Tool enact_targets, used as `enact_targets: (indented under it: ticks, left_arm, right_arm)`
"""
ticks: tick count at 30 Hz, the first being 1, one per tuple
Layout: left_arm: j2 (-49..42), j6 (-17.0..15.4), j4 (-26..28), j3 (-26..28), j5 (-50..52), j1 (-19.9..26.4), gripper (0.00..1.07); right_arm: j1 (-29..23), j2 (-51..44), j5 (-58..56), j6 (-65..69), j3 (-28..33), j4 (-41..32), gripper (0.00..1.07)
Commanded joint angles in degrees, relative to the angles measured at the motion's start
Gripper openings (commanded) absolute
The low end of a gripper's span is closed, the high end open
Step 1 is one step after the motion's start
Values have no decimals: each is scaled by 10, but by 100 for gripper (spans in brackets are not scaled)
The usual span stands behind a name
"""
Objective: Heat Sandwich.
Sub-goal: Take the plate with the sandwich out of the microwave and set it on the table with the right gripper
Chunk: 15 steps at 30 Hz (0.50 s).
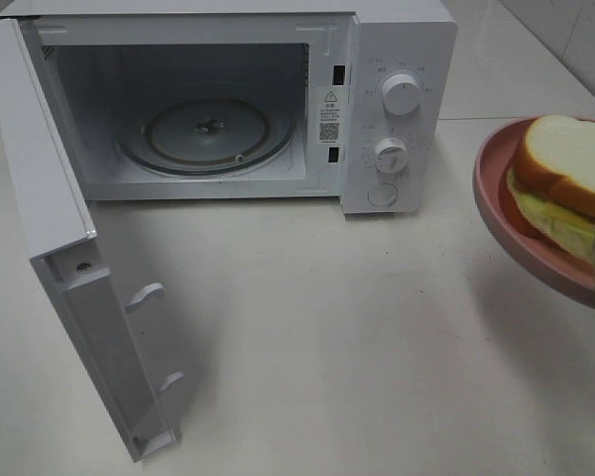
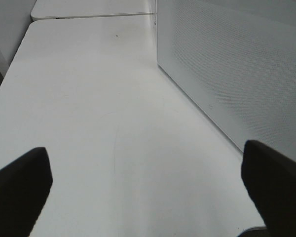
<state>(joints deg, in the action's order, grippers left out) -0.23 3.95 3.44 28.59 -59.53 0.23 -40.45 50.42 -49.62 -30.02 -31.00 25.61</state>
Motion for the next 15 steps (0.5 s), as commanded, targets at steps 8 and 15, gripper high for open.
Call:
enact_targets:
  ticks: [8,15]
  left_arm:
    - [-13,-3,1,-2,0,2,101]
    - [-13,-3,1,-2,0,2,101]
  right_arm:
    - [3,-6,-60,161,0,54,2]
    - [3,-6,-110,241,0,54,2]
